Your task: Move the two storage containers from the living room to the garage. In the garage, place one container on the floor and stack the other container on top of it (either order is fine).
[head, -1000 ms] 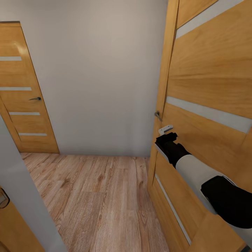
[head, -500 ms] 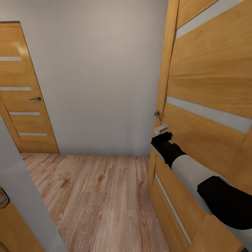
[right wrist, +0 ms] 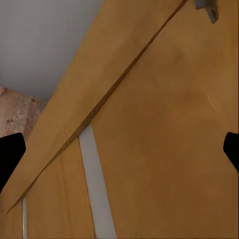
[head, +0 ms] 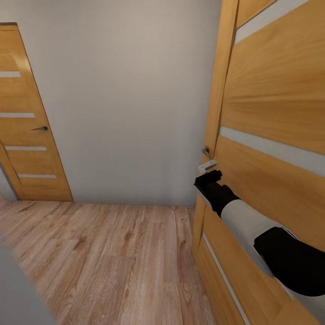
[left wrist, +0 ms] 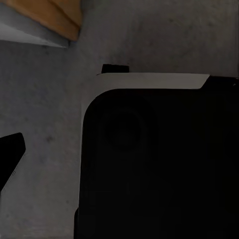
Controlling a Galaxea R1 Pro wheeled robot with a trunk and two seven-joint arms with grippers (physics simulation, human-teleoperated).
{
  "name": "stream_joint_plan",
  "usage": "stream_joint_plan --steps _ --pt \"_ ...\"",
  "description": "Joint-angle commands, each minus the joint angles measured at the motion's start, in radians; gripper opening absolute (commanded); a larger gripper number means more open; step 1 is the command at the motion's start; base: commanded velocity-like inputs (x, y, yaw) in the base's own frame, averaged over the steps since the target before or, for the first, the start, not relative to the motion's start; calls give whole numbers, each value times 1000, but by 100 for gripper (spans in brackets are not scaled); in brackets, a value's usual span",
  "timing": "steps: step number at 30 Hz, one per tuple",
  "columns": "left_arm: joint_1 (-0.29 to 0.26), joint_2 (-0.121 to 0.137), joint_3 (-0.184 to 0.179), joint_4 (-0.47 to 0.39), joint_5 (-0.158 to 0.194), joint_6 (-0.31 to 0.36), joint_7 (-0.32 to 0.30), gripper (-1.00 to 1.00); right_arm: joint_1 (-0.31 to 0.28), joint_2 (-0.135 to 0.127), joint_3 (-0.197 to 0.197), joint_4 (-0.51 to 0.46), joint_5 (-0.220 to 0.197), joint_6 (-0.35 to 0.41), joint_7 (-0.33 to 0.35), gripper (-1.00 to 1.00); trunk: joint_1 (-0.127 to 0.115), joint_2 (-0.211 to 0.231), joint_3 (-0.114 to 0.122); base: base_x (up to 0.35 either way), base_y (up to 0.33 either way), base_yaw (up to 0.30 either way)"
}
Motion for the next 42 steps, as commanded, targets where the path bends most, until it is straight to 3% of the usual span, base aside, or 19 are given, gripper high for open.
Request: stream_joint_plan --steps 1,15,22,26,29,42 --pt "0 0 0 0 8 -2 -2 100 -1 -1 8 -1 -10 4 -9 100 1 0 -1 294 0 0" --pt "0 0 1 0 9 -2 0 100 -1 -14 8 19 -8 6 -28 100 1 0 -1 30 0 0" --pt "0 0 1 0 9 -2 0 100 -1 -24 9 61 -11 5 -80 100 1 0 -1 0 0 0" --pt "0 0 1 0 9 -2 0 100 -1 -71 9 71 -12 -1 -92 100 1 0 -1 0 0 0" --pt "0 0 1 0 9 -2 0 100 -1 -91 9 72 -12 -9 -93 100 1 0 -1 0 0 0" --pt "0 0 1 0 9 -2 0 100 -1 -137 9 73 -13 -15 -94 100 1 0 -1 0 0 0"
